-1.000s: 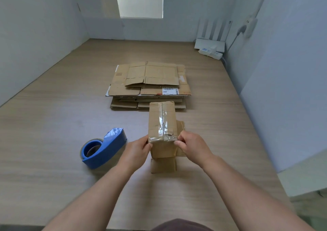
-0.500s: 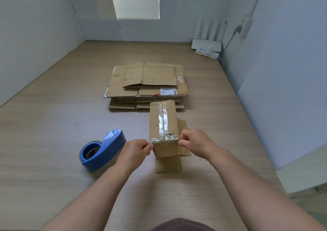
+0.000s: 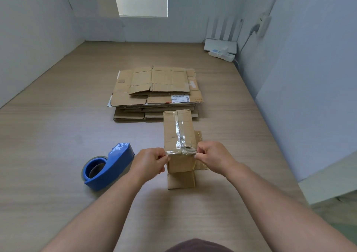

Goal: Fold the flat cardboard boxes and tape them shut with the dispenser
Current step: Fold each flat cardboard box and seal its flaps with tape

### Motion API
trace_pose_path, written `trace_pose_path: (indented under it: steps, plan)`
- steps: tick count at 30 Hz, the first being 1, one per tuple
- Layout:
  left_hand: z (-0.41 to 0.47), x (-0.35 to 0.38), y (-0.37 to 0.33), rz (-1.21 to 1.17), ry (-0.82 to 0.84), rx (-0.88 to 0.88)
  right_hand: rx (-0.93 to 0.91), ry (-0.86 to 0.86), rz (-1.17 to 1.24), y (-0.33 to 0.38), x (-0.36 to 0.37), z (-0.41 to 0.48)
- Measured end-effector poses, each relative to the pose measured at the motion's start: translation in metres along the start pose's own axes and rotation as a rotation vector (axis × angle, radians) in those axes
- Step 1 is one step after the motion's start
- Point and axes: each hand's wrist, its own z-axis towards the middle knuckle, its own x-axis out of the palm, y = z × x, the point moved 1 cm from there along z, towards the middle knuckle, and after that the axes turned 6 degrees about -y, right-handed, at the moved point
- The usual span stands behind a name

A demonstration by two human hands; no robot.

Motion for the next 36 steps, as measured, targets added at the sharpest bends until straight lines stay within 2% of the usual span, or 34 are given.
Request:
trace_pose_path:
  steps: [4,8,9,13,16,18,20,24,27,30,33,36]
  plan:
    - [-0.006,0.0,0.005,0.057,-0.004,0.03,0.063,0.053,0.04,-0.006,0.003,-0.002]
    - [-0.009,-0.013,0.011,0.044,0.231,-0.031,0.202,0.129,0.258,-0.009,0.001,-0.001]
    - [-0.009,-0.016,0.01,0.02,0.229,-0.052,0.215,0.111,0.289,-0.007,0.0,0.0]
    - [-0.002,-0.024,-0.002,-0.25,0.021,-0.093,0.24,0.011,0.277,0.007,-0.002,0.005]
    - [0.006,-0.022,-0.014,-0.458,0.071,-0.121,0.264,-0.007,0.342,0.018,0.006,0.009]
    - [0.007,-0.019,-0.02,-0.442,0.142,-0.143,0.255,-0.049,0.357,0.019,0.01,0.009]
    - [0.008,-0.016,-0.021,-0.363,0.132,-0.154,0.247,-0.045,0.341,0.016,0.005,0.008]
    - [0.021,-0.021,-0.015,-0.245,-0.135,-0.155,0.18,0.181,0.294,0.004,-0.008,0.005]
    - [0.026,-0.023,-0.018,-0.285,-0.059,-0.149,0.149,0.383,0.254,0.001,-0.019,0.002]
    - [0.026,-0.02,-0.021,-0.07,0.03,-0.111,0.149,0.433,0.256,-0.002,-0.025,0.002]
    - [0.029,-0.023,-0.024,0.124,0.066,-0.091,0.2,0.25,0.155,-0.01,-0.028,0.007]
    - [0.028,-0.027,-0.031,-0.029,0.165,-0.223,0.247,-0.097,-0.108,-0.013,-0.034,0.012]
